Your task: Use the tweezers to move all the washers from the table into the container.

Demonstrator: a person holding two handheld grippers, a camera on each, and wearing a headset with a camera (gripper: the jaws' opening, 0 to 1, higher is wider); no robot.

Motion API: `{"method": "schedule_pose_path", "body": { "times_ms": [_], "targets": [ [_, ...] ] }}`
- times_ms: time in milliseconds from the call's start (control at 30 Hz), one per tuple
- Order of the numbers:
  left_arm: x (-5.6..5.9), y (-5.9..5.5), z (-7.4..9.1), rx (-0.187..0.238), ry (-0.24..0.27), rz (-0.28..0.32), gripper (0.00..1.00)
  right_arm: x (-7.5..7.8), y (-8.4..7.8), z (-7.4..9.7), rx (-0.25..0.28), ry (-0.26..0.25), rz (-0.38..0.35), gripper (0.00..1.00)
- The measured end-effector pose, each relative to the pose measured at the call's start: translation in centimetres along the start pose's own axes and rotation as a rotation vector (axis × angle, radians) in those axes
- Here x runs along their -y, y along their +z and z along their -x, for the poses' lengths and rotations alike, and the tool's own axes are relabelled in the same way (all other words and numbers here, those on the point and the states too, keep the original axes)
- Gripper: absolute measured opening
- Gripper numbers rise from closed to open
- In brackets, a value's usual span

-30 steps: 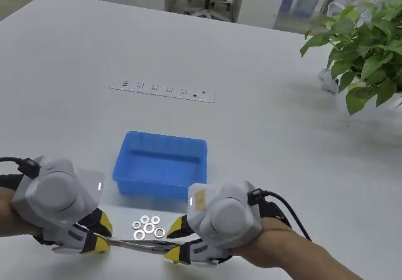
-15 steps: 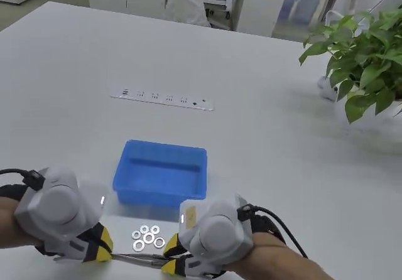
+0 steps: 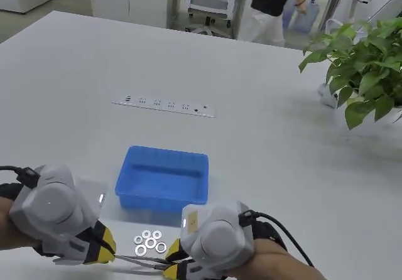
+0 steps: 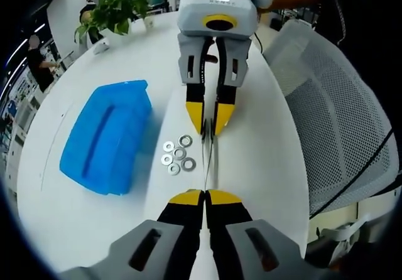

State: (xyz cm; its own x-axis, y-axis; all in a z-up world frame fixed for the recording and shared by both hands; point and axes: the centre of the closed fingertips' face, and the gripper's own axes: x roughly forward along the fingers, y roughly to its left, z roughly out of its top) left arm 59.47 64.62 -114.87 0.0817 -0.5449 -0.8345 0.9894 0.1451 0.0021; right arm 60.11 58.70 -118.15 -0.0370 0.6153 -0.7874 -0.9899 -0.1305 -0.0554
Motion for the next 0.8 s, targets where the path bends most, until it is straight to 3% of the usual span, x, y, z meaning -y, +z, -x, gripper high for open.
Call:
{"method": "schedule_pose_path", "body": {
  "times_ms": [367,800],
  "targets": [
    [0.2,2.8,1.7,0.051,0.027,-0.029,0.05,0.0,0.1,0.4,0.006,-0.013,-0.008,0.13],
    [0.5,6.5,2.5,0.121,0.04,-0.071,0.05,-0.1,0.1,0.6,0.011,-0.029,-0.033,0.12]
  ]
}}
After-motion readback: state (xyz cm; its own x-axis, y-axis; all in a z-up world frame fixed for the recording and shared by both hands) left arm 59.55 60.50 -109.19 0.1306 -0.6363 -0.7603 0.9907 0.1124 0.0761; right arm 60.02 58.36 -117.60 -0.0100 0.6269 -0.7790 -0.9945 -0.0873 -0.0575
